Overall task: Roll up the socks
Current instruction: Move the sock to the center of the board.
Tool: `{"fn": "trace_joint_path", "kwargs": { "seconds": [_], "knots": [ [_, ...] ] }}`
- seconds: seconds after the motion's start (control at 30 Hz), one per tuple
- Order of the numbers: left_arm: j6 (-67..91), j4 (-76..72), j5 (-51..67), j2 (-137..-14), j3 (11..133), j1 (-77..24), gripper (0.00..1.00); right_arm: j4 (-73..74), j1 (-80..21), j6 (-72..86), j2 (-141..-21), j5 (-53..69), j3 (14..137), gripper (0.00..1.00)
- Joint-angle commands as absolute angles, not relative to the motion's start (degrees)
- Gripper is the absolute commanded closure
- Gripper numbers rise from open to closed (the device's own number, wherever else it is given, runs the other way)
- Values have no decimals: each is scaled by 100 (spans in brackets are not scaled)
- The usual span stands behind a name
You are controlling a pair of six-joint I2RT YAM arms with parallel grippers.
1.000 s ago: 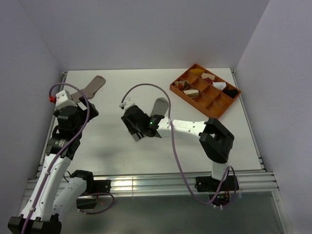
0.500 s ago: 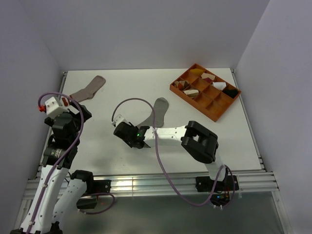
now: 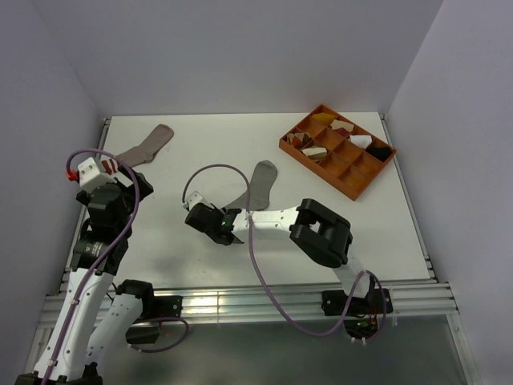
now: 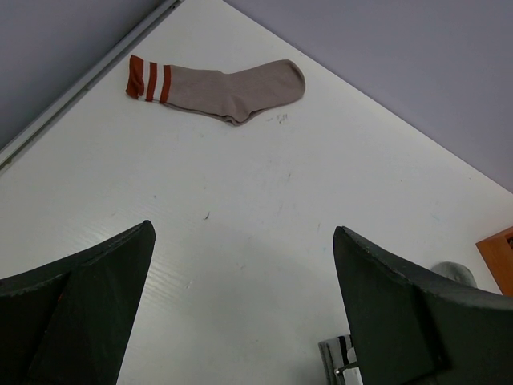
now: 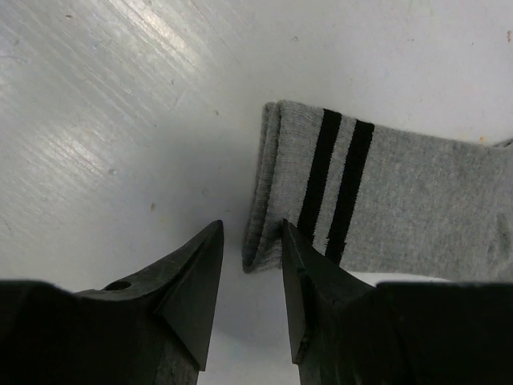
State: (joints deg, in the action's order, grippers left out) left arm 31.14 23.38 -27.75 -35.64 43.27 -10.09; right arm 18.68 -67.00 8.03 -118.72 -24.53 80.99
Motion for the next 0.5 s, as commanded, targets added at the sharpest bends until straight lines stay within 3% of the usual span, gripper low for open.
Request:
{"fn": "trace_joint_path", "kwargs": {
  "seconds": [0.0, 0.23, 0.47],
  "knots": [
    [3102, 2136, -2672, -3577, 4315, -993, 0, 1951, -6759, 809, -12023, -2549, 8402, 58],
    [3076, 2127, -2558, -3639, 4315, -993, 1, 2057, -6741, 905, -12190, -2452, 8438, 68],
    [3199, 2162, -1838, -3998, 4359, -993, 1, 2004, -6592, 1081, -12077, -2145, 8350, 89]
  ]
}}
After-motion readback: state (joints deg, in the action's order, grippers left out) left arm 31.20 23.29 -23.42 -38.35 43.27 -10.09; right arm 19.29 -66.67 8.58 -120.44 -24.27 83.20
